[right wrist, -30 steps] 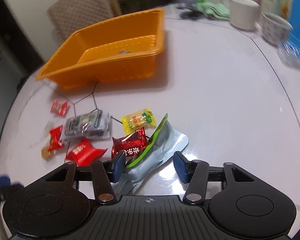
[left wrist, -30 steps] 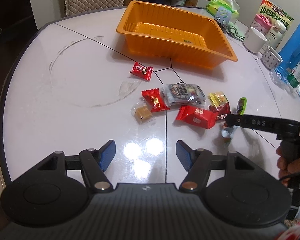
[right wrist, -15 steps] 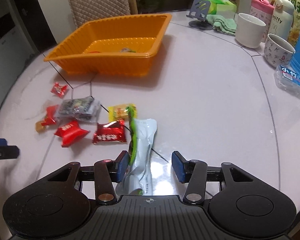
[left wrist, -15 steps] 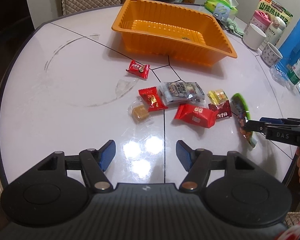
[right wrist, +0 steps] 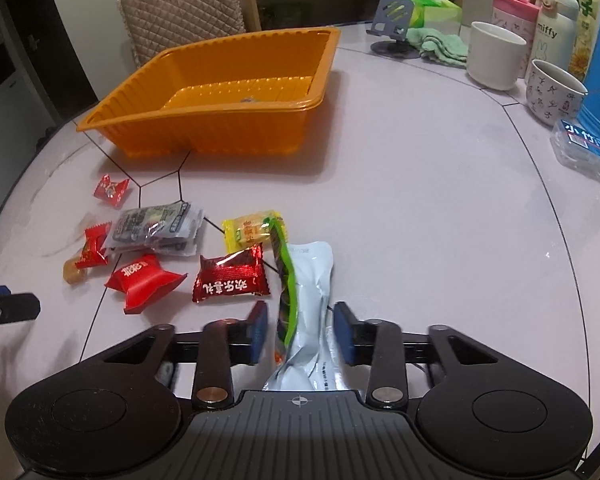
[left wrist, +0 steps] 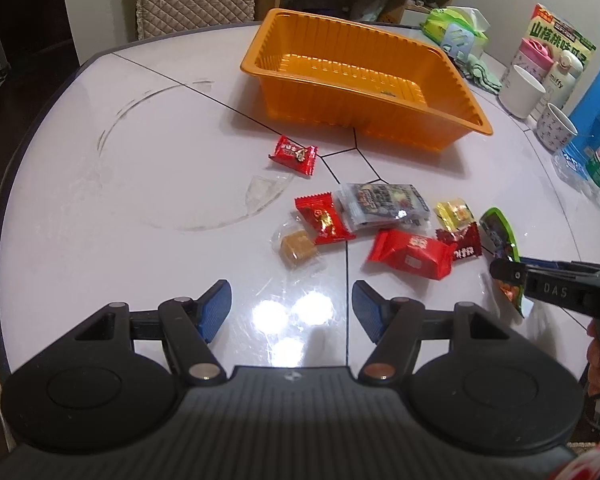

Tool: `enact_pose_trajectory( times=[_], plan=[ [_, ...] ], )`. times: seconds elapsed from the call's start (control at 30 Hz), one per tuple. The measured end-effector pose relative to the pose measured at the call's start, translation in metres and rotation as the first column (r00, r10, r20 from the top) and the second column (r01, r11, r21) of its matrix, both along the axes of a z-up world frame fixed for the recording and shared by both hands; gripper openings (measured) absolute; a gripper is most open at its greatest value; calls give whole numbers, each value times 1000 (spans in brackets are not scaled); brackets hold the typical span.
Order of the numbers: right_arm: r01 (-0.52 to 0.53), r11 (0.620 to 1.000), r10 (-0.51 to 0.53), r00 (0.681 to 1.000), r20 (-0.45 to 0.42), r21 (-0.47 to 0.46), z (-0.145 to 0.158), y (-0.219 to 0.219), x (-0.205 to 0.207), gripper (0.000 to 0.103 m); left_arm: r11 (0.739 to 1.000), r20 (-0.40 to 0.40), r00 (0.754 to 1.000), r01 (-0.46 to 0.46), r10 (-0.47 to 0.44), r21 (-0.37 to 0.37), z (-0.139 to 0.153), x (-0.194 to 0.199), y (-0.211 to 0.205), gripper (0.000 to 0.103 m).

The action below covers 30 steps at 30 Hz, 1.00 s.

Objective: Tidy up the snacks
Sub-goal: 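Grasp the silver-and-green pouch with the right tool, then grasp the clear-wrapped caramel with the left tool while the right tool holds the pouch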

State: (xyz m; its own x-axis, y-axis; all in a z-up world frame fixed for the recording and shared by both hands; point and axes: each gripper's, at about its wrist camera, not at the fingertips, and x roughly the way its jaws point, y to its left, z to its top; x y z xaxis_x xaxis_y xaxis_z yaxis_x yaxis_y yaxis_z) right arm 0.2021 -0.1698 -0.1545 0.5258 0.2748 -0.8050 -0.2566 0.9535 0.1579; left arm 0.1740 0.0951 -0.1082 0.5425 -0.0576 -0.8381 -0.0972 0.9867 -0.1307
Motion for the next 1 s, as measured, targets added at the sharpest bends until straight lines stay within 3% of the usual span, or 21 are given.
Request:
enact_pose_trajectory(
  times=[0.07, 0.53, 0.7, 1.0],
  plan=[
    [8, 1000, -8, 1000, 2, -11, -2, 1, 0, 28, 1000, 5, 1000, -4, 4, 5, -3, 2, 0, 64],
    [62, 998, -62, 998, 8, -9, -4, -15, 4, 28, 999, 12, 1000, 9, -9, 40, -29, 33, -6, 63],
    [65, 998, -65, 998, 6, -8, -4, -15, 4, 28, 995, 13, 1000, 22, -23, 97, -37, 40, -6, 59],
    [54, 998, -54, 999, 9, -14, -4, -14, 5, 28, 996, 15, 1000, 11, -12, 91, -34, 36, 18, 51]
  ],
)
